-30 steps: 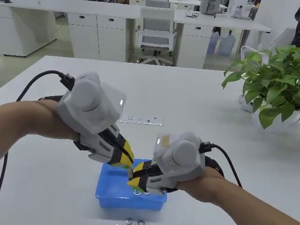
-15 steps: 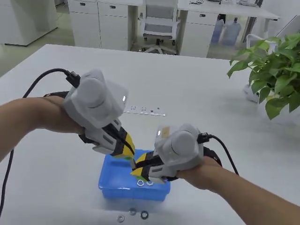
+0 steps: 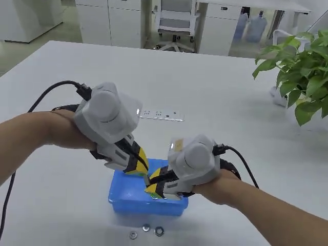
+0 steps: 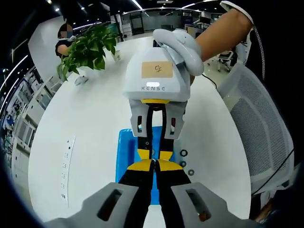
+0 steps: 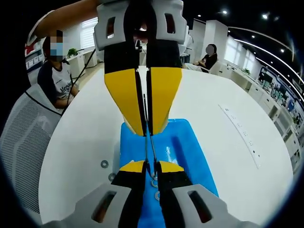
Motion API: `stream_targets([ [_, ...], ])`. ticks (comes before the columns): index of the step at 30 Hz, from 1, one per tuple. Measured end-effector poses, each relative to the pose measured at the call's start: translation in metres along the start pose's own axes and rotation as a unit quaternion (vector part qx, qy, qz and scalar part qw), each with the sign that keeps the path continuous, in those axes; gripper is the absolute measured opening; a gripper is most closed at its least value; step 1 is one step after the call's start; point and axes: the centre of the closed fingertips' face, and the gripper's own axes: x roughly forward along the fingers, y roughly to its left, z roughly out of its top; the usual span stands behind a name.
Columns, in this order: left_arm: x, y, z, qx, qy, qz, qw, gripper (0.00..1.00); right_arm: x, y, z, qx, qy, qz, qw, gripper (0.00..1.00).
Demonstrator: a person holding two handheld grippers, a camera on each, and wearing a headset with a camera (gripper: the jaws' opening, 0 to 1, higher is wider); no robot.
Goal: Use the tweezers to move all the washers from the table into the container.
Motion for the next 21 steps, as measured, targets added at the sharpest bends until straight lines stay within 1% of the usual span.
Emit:
stream_targets([
  [9, 0.005, 0.002, -0.004, -0.004, 0.003, 0.000, 1.0000, 0.06, 0.005, -0.002, -0.005, 0.003, 0.003, 0.005, 1.0000, 0.11],
  [21, 0.008, 0.002, -0.009, -0.005, 0.009, -0.002, 0.9999, 0.06, 0.011, -0.002, -0.006, 0.007, 0.002, 0.011, 0.9999, 0.12],
])
